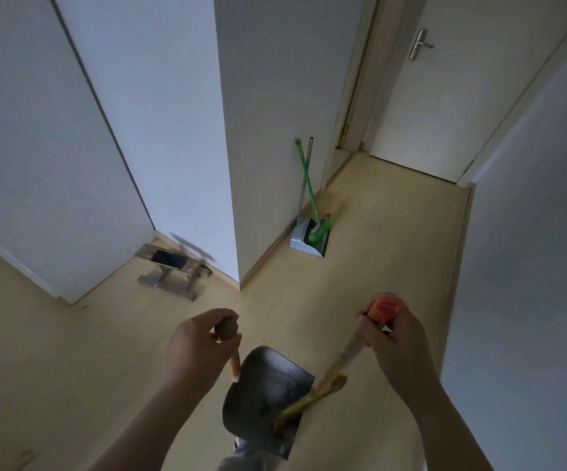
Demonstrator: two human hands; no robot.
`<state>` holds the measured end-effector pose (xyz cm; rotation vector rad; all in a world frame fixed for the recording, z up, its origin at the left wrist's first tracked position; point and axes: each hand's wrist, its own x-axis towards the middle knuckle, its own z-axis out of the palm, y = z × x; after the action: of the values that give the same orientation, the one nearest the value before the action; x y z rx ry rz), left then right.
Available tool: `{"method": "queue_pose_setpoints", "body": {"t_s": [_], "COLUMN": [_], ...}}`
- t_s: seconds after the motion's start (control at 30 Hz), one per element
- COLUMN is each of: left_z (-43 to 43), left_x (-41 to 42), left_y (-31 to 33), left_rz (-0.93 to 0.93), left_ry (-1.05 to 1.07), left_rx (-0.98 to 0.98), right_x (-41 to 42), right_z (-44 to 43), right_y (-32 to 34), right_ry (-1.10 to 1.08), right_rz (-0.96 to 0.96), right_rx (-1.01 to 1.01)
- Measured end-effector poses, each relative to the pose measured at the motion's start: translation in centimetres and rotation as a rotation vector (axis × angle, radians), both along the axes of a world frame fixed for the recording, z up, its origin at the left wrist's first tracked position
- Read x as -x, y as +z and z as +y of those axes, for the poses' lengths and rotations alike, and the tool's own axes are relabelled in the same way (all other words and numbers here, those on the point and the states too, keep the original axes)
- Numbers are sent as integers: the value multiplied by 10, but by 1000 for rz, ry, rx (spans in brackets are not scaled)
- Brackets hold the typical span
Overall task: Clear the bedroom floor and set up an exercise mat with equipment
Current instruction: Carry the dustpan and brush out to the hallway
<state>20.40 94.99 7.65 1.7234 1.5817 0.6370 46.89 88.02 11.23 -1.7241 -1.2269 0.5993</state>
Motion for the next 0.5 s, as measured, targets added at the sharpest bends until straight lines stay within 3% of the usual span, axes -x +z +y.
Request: {"method": "queue_pose_setpoints", "body": {"t_s": [0.5], "left_z": [188], "left_x": [-109], "left_y": [-2], "left_rz": [137], "left_ry": [-162], "left_rx": [-76], "right_x": [-107], "right_z": [158], "right_y": [2], "right_ry": [-41], "right_rz": [54], "right_rx": [25]}}
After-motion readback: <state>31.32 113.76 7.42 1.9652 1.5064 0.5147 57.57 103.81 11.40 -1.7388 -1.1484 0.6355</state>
